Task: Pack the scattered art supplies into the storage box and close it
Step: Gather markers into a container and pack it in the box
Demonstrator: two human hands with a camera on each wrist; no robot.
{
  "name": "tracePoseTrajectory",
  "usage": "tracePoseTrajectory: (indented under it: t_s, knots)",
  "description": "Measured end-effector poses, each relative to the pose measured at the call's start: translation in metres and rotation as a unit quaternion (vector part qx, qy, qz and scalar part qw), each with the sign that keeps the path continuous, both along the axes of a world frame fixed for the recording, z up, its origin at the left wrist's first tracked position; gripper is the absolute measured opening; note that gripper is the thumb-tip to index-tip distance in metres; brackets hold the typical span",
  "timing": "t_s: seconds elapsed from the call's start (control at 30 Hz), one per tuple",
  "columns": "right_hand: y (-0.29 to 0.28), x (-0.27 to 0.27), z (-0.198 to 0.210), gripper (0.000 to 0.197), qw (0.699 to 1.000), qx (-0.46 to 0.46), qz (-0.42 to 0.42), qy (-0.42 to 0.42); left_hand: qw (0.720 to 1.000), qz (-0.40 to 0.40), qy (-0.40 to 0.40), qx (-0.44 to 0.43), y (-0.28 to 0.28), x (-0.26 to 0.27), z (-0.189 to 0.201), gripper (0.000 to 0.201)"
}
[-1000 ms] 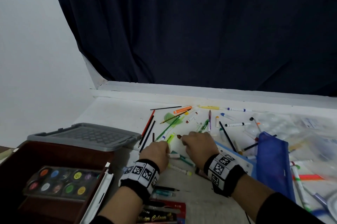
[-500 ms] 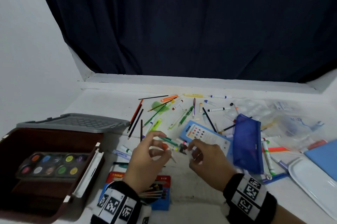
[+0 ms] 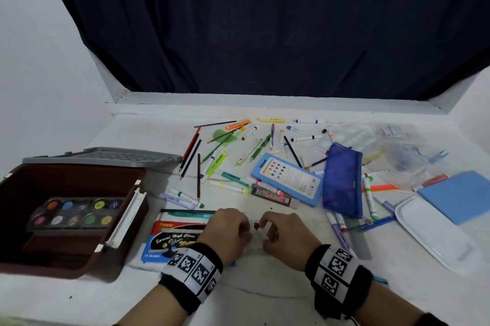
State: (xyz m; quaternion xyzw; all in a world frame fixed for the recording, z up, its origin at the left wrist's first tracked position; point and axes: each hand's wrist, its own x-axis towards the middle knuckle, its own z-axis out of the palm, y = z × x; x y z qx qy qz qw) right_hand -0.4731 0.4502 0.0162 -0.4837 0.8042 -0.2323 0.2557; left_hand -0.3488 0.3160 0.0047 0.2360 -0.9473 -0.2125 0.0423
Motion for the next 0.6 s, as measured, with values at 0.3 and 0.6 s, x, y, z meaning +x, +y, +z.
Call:
tracePoseTrajectory:
  t_s: [0.3,0.6]
  knots:
    - [0.002,0.001,-0.002,0.028,0.999,-0.023,-0.004,0.021,0.991,-0.003,-0.112,-0.068,-0.008,0.016,0.015,0.055]
    - [-0.015,0.011,-0.006,0.022,0.998,-0.005,0.027,0.061,0.981,0.022,-0.170,-0.088,-0.003,0.016,0.013,0.051]
